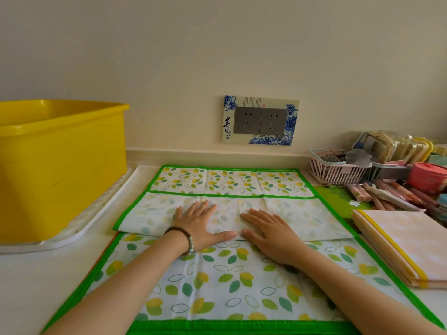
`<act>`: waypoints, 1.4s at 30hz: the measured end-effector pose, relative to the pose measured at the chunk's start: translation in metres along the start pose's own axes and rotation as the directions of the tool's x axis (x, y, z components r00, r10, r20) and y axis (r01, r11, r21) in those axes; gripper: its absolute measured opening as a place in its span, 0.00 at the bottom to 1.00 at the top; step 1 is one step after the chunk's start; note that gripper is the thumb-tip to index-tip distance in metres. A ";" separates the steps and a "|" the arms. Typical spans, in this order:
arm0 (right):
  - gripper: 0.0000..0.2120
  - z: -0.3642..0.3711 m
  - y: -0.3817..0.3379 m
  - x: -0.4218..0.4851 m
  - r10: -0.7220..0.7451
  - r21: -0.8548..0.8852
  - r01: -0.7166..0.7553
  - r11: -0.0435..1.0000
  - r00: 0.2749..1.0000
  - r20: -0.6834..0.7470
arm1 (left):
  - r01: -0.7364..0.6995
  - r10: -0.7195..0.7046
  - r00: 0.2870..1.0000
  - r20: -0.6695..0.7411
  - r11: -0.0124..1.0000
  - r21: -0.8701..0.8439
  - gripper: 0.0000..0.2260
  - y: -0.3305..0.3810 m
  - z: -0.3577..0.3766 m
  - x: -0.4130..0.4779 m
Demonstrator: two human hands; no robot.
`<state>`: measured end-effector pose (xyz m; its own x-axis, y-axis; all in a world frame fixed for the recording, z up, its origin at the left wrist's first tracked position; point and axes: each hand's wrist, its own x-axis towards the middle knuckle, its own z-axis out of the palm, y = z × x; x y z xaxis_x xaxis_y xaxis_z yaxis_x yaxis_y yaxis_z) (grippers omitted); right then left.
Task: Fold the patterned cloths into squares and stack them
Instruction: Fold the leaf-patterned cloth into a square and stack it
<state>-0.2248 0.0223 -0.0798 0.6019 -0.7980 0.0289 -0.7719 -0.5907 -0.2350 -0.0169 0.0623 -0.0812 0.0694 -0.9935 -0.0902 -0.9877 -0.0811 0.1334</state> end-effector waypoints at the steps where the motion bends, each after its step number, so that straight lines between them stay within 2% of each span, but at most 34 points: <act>1: 0.27 0.001 0.001 0.000 0.006 -0.006 -0.006 1.000 1.000 0.004 | 0.002 -0.003 1.000 0.003 1.000 0.003 0.50 0.000 -0.001 -0.001; 6: 0.28 0.001 0.004 0.001 0.020 -0.024 -0.019 1.000 0.999 0.043 | -0.010 0.010 1.000 0.017 1.000 0.000 0.46 -0.006 0.001 -0.002; 10: 0.29 0.001 0.006 0.001 0.016 -0.029 -0.015 0.999 0.998 0.053 | -0.013 0.014 0.999 0.033 0.999 -0.042 0.51 -0.028 -0.002 -0.011; 18: 0.30 0.000 0.007 0.001 0.013 -0.028 -0.011 1.000 0.998 0.069 | 0.119 -0.117 0.992 0.050 0.993 -0.028 0.56 -0.083 -0.014 -0.044; 22: 0.29 -0.001 0.005 0.001 0.018 -0.020 -0.016 1.000 0.997 0.073 | 0.135 -0.130 0.985 0.114 0.990 -0.037 0.58 -0.085 -0.019 -0.045; 25: 0.28 -0.005 0.003 0.001 0.017 0.023 -0.019 1.000 0.997 0.076 | 0.136 -0.123 0.985 0.122 0.985 -0.108 0.50 -0.080 -0.027 -0.042; 28: 0.25 -0.018 0.000 -0.003 0.008 0.169 -0.018 0.986 0.998 0.062 | 0.024 -0.018 0.999 0.032 0.983 -0.184 0.49 -0.067 -0.029 -0.039; 30: 0.25 -0.027 0.001 -0.010 0.003 0.250 -0.020 0.968 0.998 0.066 | -0.070 0.071 0.997 -0.002 0.977 -0.201 0.40 -0.054 -0.028 -0.041; 33: 0.26 -0.036 0.011 -0.023 -0.017 0.142 0.006 0.990 0.997 0.076 | -0.173 0.162 0.984 -0.072 0.965 -0.198 0.27 -0.044 -0.026 -0.040; 36: 0.26 -0.039 0.024 -0.029 -0.047 -0.012 0.048 0.999 0.996 0.075 | -0.180 0.164 0.982 -0.097 0.967 -0.180 0.23 -0.043 -0.027 -0.038; 39: 0.22 -0.042 0.033 -0.034 -0.074 -0.054 0.076 0.996 0.996 0.040 | -0.218 0.212 0.973 -0.096 0.974 -0.062 0.21 -0.038 -0.034 -0.039; 42: 0.20 -0.044 0.038 -0.036 -0.088 -0.073 0.090 0.993 0.996 0.025 | -0.240 0.236 0.965 -0.112 0.970 -0.026 0.17 -0.035 -0.038 -0.040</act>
<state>-0.2847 0.0237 -0.0465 0.6727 -0.7395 0.0251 -0.7275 -0.6672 -0.1603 0.0202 0.1020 -0.0451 -0.1505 -0.9871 0.0545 -0.9715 0.1579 0.1770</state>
